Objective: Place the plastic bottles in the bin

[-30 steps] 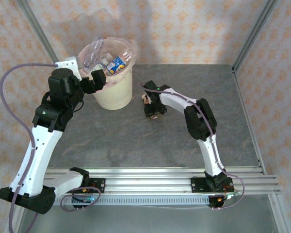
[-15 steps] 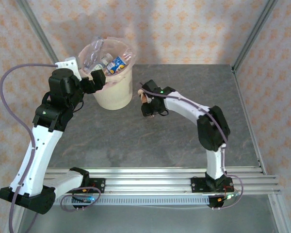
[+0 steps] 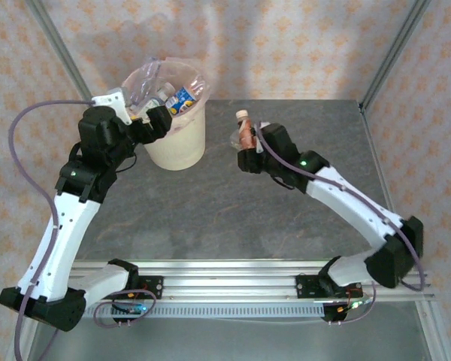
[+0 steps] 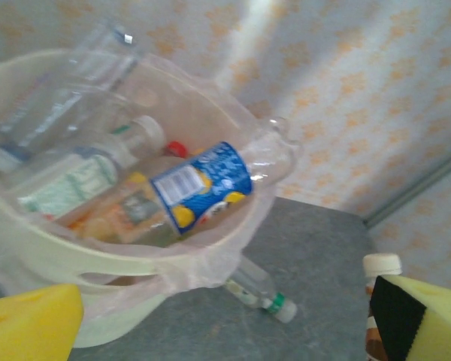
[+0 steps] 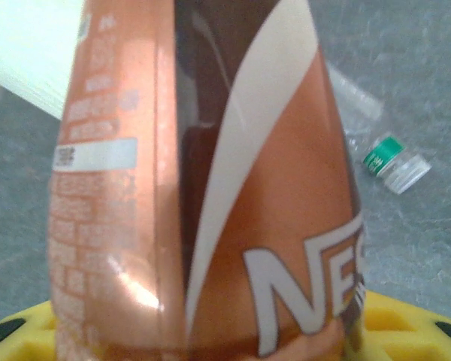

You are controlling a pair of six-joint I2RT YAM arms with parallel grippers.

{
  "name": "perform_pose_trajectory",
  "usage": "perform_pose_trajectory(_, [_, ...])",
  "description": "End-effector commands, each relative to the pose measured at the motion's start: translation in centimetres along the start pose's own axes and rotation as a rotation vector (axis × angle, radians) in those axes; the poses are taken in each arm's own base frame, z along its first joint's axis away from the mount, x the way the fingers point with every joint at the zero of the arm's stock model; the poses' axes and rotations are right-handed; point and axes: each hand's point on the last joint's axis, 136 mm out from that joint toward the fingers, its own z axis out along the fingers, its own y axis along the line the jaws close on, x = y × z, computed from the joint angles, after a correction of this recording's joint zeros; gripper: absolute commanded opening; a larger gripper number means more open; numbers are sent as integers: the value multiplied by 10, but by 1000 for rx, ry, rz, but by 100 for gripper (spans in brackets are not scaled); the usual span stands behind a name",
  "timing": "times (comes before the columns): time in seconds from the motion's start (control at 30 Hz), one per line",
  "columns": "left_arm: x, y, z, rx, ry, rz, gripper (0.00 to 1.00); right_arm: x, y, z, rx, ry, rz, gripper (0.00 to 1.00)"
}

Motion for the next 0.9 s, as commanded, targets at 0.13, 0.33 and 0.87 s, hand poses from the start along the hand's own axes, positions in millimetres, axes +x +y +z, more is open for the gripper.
perform_pose_trajectory(0.13, [31,-89,24,284,126,22,100,-28,-1,-58,-47,-213,39,24])
perform_pose_trajectory(0.33, [61,-150,32,489,231,6,100,-29,4,-80,-109,-278,37,24])
perform_pose_trajectory(0.87, [69,-228,22,829,329,-117,97,-38,41,-108,-342,-351,4,25])
